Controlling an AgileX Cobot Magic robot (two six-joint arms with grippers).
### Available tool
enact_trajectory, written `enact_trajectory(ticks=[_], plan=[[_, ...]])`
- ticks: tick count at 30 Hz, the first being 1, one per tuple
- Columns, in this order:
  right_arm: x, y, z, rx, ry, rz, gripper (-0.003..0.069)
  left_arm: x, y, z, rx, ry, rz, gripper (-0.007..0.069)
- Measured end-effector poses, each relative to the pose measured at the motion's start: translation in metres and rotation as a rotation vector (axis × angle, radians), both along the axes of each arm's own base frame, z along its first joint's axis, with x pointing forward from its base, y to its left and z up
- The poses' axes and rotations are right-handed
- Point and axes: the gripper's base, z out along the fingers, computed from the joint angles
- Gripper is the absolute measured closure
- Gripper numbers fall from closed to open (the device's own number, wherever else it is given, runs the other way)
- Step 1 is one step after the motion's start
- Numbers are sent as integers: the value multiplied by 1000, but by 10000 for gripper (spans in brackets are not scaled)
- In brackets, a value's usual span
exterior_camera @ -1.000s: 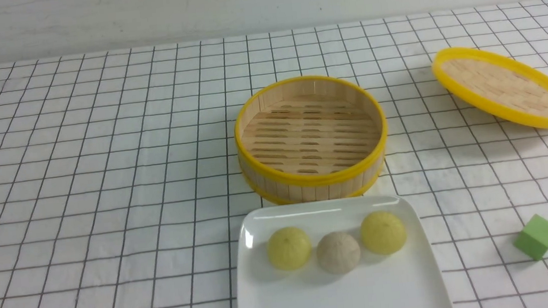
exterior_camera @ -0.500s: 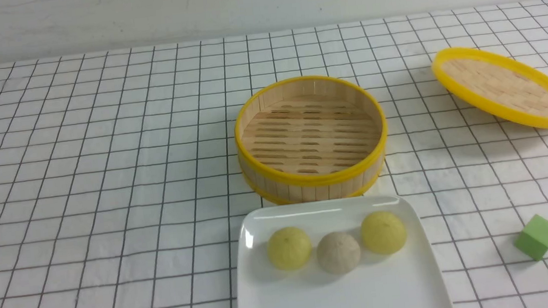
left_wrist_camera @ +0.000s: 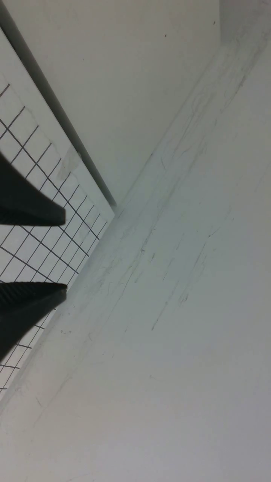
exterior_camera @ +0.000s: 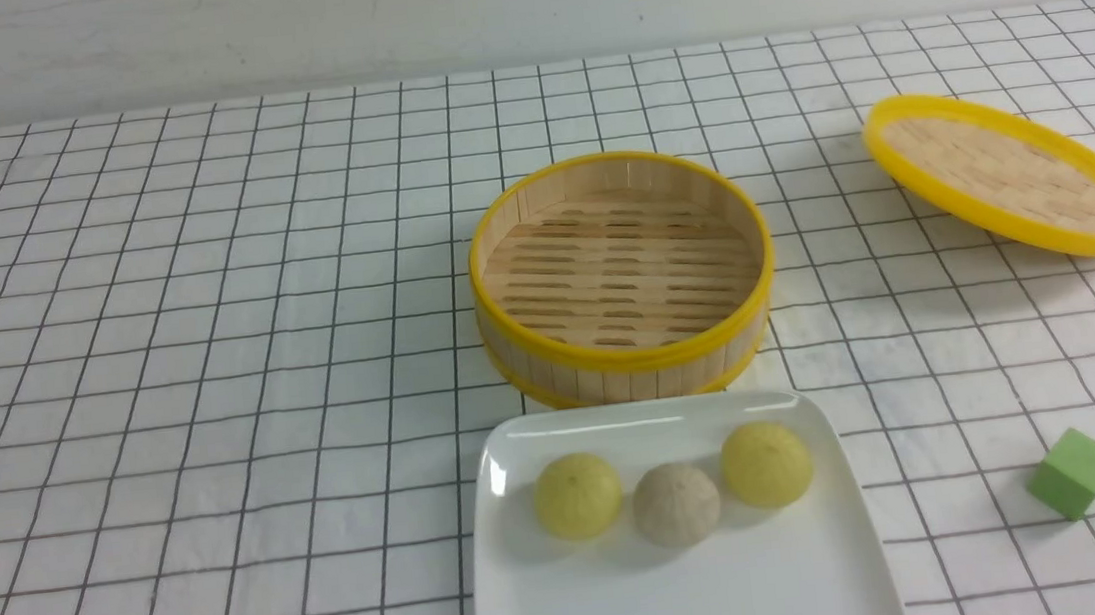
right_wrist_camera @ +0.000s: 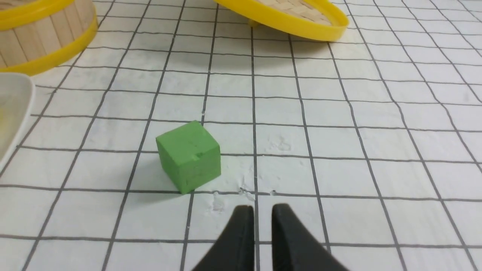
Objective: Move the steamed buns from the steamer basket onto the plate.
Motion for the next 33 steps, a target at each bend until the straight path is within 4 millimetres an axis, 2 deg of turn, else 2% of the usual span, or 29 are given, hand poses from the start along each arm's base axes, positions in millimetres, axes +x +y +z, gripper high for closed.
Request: enact_trajectory(ticks=[33], plan=[[0, -1, 0, -14, 1, -2, 519, 0, 0, 0, 0, 0, 0, 381]])
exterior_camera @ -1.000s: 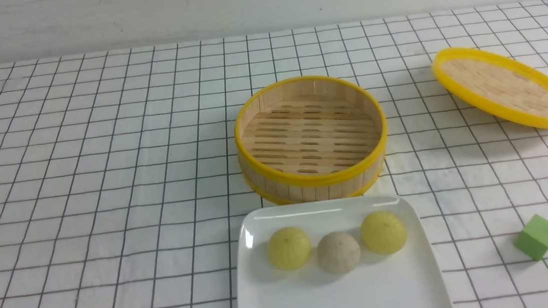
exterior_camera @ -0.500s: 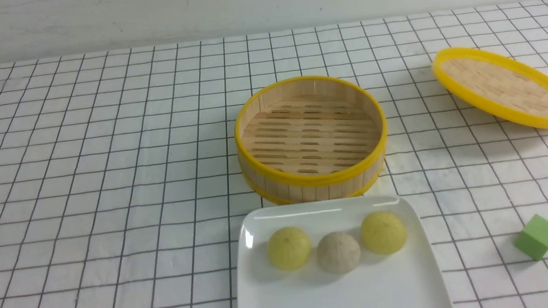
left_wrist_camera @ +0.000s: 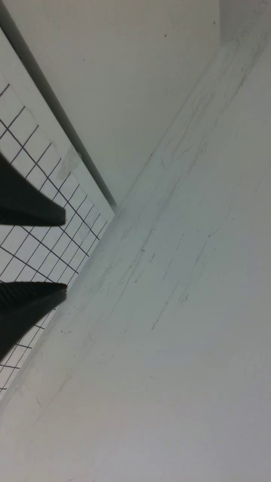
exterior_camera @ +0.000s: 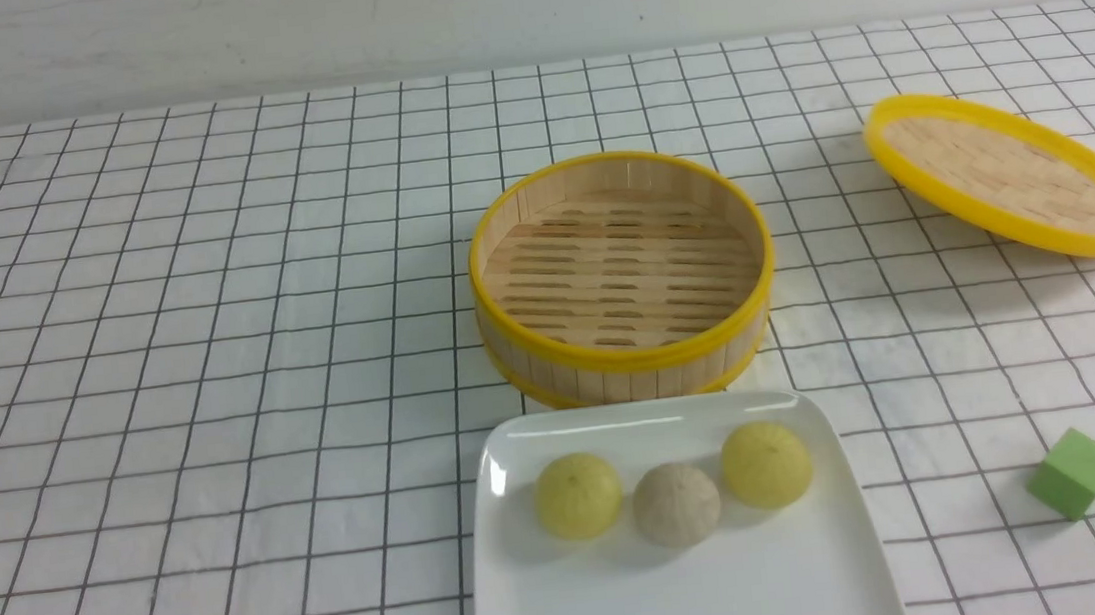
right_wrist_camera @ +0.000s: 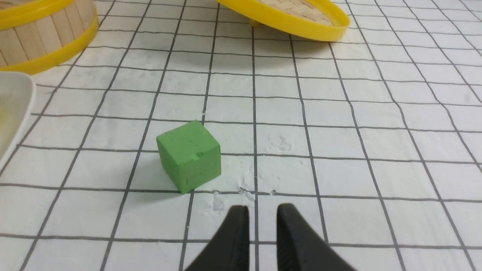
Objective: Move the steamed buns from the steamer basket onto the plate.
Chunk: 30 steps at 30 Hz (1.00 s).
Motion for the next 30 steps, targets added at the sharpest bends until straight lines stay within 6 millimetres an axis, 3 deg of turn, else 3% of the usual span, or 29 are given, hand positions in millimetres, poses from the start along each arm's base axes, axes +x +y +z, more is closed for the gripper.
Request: enact_trajectory(ticks=[30], plan=[[0, -1, 0, -32, 5, -2, 482, 0, 0, 0, 0, 0, 0, 381]])
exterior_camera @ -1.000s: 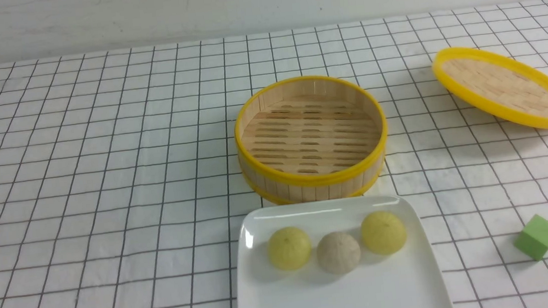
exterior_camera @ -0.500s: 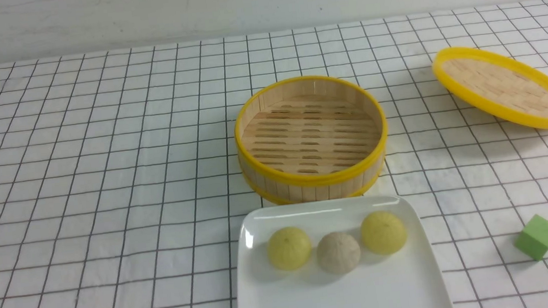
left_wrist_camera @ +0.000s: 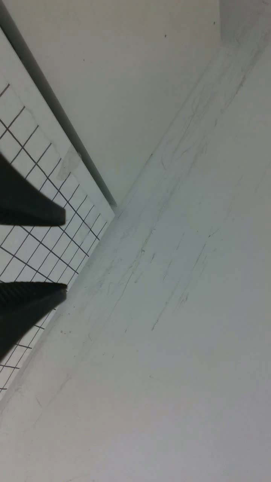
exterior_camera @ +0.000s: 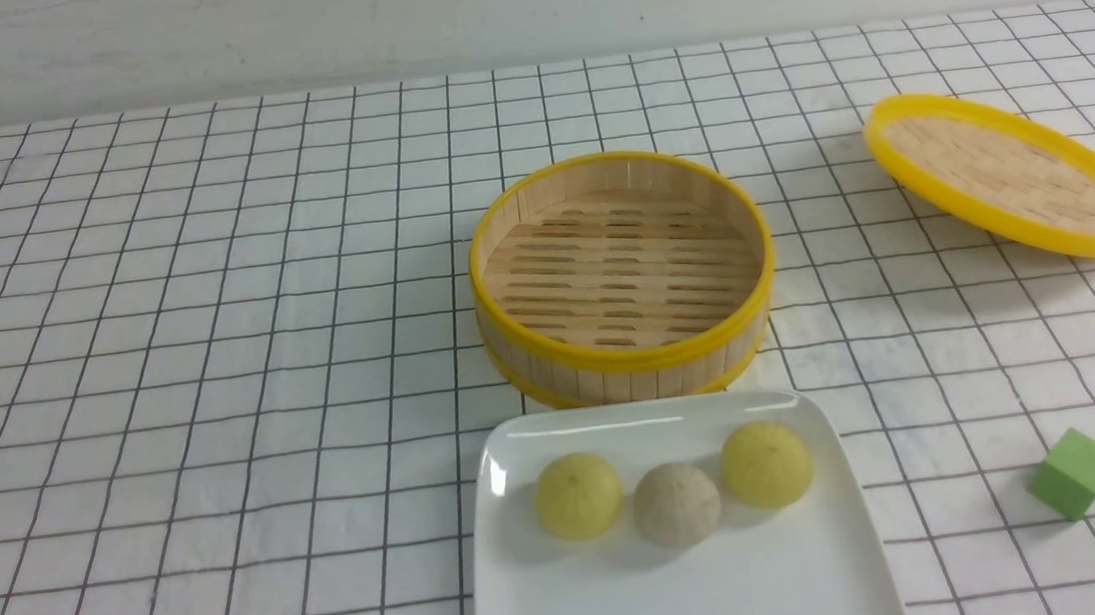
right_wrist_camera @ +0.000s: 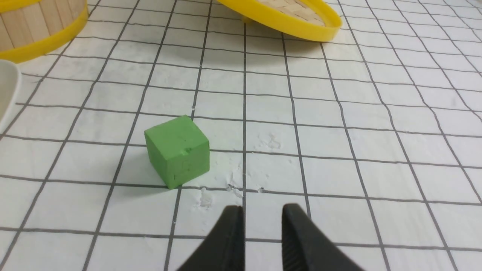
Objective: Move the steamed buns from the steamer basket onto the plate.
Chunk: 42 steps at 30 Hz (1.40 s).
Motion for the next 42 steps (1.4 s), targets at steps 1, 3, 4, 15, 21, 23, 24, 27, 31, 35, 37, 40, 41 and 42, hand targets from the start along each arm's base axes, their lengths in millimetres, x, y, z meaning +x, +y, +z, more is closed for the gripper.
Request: enact_trajectory(ticks=[1, 3, 4, 15, 21, 23, 24, 27, 31, 35, 37, 40, 41, 42], plan=[[0, 0, 0, 0, 0, 0, 482, 0, 0, 0, 0, 0, 0, 381], [0, 0, 0, 0, 0, 0, 482, 0, 0, 0, 0, 0, 0, 381], [0, 0, 0, 0, 1, 0, 482, 0, 0, 0, 0, 0, 0, 381], [0, 0, 0, 0, 1, 0, 482, 0, 0, 0, 0, 0, 0, 381], [0, 0, 0, 0, 2, 0, 476, 0, 0, 0, 0, 0, 0, 381], [0, 0, 0, 0, 2, 0, 475, 0, 0, 0, 0, 0, 0, 381], [0, 0, 0, 0, 2, 0, 474, 0, 0, 0, 0, 0, 0, 381], [0, 0, 0, 0, 2, 0, 471, 0, -1, 0, 0, -2, -6, 381], [0, 0, 0, 0, 2, 0, 467, 1, -3, 1, 15, -8, -34, 381], [0, 0, 0, 0, 2, 0, 460, 6, -13, 4, 134, 7, -160, 381], [0, 0, 0, 0, 2, 0, 458, 7, -20, 6, 224, 18, -238, 381], [0, 0, 0, 0, 2, 0, 458, 9, -30, 7, 317, 13, -340, 381], [0, 0, 0, 0, 2, 0, 458, 10, -33, 8, 342, 6, -375, 381], [0, 0, 0, 0, 2, 0, 458, 10, -35, 9, 356, 1, -396, 381]])
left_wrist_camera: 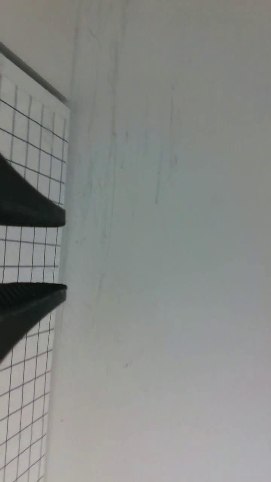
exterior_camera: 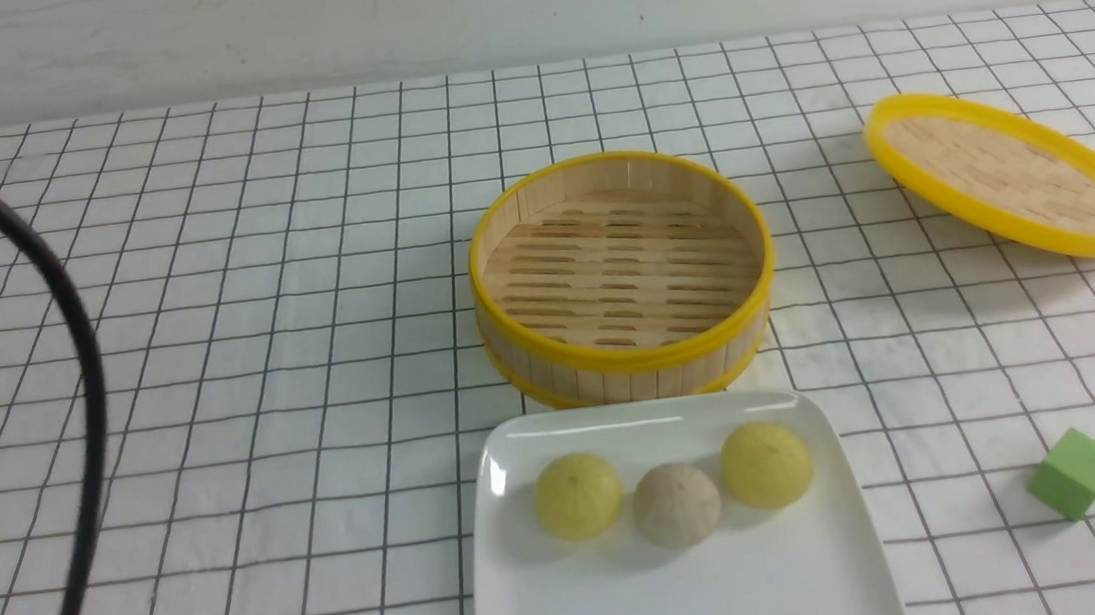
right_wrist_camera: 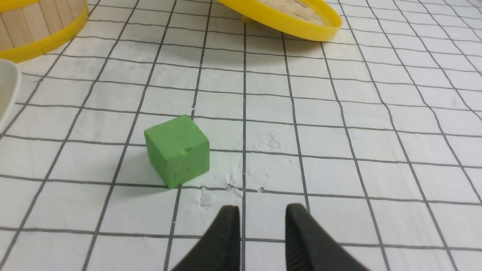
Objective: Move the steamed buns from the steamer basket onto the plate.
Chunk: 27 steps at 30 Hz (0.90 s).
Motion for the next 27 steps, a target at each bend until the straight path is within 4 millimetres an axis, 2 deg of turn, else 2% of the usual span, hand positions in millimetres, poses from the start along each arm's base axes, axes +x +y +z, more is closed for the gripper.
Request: enact_trajectory(ticks=[16, 19, 26, 27], plan=[[0, 0, 0, -1, 0, 0, 456, -7, -41, 4, 171, -102, -447, 381], [0, 0, 0, -1, 0, 0, 453, -8, -45, 4, 87, -95, -494, 381], [0, 0, 0, -1, 1, 0, 442, -10, -48, 3, -316, 2, -567, 381], [0, 0, 0, -1, 1, 0, 442, -10, -48, 3, -326, 5, -567, 381]])
